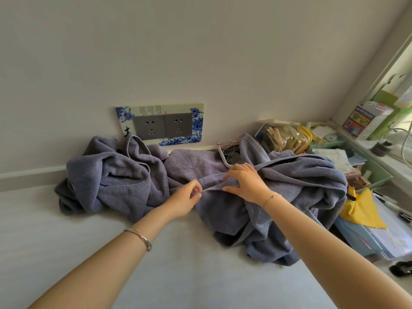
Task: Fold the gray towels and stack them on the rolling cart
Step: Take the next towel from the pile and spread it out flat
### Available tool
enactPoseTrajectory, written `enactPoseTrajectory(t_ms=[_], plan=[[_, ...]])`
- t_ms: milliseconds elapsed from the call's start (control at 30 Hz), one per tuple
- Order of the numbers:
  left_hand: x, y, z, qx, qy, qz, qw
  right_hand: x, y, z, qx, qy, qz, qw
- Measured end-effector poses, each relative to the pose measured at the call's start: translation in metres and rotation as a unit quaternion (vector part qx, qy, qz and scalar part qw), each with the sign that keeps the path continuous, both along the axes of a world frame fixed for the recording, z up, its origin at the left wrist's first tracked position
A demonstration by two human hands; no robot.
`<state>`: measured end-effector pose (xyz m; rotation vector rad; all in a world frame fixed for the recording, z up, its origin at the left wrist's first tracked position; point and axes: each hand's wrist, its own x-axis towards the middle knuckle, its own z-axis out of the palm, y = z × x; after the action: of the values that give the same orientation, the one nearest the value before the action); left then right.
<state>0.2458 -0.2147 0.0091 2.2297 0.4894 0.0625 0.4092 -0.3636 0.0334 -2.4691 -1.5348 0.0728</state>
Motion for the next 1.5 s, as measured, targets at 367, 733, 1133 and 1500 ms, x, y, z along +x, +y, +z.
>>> enactPoseTrajectory(t_ms=[367, 733, 1133, 1500], plan=[[-0.037, -0.011, 0.087, -0.360, -0.080, 0.031, 0.929, -0.053, 0.016, 0.111, 0.108, 0.306, 0.047, 0.945], [-0.143, 0.014, 0.165, -0.275, -0.122, 0.012, 0.954, -0.136, 0.057, 0.203, 0.273, 0.463, 0.059, 0.841], [-0.330, 0.099, 0.219, -0.255, -0.153, 0.095, 0.950, -0.301, 0.192, 0.234, 0.243, 0.488, 0.145, 0.826], [-0.513, 0.200, 0.153, -0.261, -0.076, 0.244, 0.931, -0.470, 0.349, 0.139, 0.126, 0.488, 0.187, 0.843]])
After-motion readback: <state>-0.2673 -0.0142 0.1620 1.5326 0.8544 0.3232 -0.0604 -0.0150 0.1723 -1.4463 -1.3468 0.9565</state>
